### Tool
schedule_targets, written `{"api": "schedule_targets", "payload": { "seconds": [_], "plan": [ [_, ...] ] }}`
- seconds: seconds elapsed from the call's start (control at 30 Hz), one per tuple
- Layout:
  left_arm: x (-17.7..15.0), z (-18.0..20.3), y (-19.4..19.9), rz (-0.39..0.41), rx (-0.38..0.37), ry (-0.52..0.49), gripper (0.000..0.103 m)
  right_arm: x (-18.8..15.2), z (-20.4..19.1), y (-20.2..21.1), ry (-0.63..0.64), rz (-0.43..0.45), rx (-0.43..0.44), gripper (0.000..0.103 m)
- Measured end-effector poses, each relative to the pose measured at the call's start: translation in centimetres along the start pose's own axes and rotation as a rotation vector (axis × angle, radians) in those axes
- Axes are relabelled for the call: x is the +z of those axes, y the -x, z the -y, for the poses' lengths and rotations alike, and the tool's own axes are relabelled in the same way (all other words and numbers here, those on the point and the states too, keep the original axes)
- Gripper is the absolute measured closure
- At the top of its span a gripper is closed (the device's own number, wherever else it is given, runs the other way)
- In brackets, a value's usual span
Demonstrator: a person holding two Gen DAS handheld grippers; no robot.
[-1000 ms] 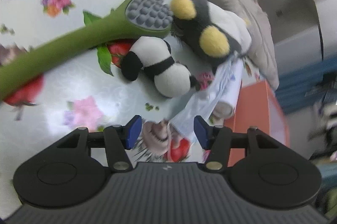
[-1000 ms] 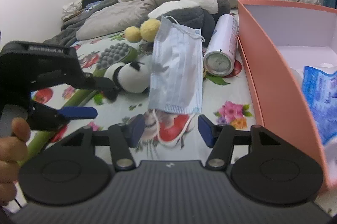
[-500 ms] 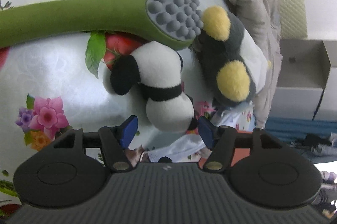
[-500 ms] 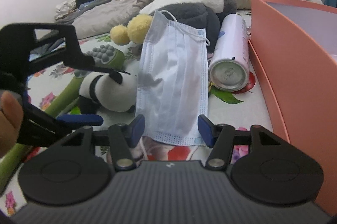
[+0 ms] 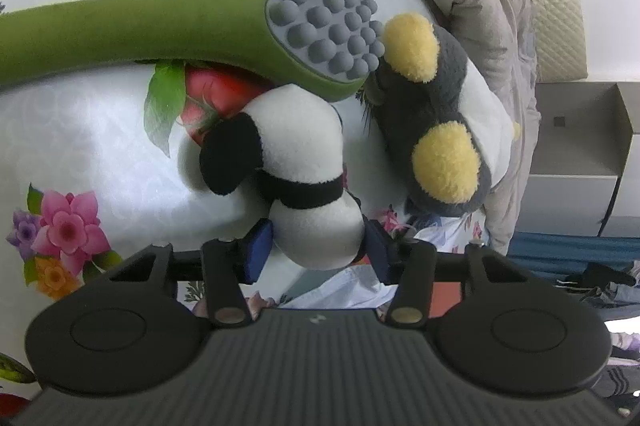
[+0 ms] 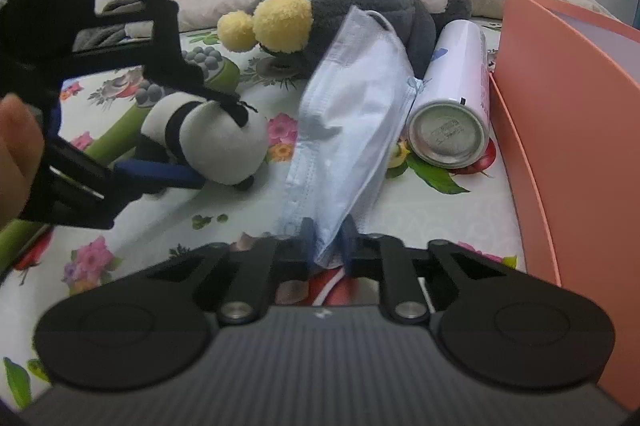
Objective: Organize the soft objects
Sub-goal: 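Grasp the white face mask with the right gripper while the left reaches the panda plush, then lift the face mask with the right gripper while the left grasps the panda plush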
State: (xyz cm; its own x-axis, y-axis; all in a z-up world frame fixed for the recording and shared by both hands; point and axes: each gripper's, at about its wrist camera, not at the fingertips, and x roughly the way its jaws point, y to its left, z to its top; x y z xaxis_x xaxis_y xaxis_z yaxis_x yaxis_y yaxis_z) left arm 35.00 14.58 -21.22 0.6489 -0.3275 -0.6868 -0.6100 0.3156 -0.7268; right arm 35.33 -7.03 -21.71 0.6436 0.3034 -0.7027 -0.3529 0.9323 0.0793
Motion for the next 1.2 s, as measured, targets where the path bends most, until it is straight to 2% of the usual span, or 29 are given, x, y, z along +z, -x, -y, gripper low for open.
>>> {"api": "schedule_targets", "payload": {
  "seconds": [0.33,0.67,0.87,1.03,1.2],
  "plan": [
    [-1.1,0.2,3.2,0.011,-0.013,-0.081,0.051,1.0,-0.8,3.8,0.045,0.079,-0.015,0.095],
    [-4.8,0.1,8.7,0.018,0.011,-0.252,0.051,0.9,-2.0,9.5,0.119,0.120,-0.024,0.095],
    [-6.8,-1.2,11.2,-0.003,0.081,-0.366,0.051,-0.8,-2.6,11.7,0.125,0.082,-0.018,0.095],
    [-8.5,-2.8,12.9,-0.025,0.155,-0.492,0.051,-3.1,-3.3,13.2,0.118,0.019,-0.003,0.095],
    [-9.7,-4.5,14.5,-0.036,0.197,-0.594,0.051,-5.2,-4.2,14.5,0.113,-0.047,0.026,0.095]
  ]
}}
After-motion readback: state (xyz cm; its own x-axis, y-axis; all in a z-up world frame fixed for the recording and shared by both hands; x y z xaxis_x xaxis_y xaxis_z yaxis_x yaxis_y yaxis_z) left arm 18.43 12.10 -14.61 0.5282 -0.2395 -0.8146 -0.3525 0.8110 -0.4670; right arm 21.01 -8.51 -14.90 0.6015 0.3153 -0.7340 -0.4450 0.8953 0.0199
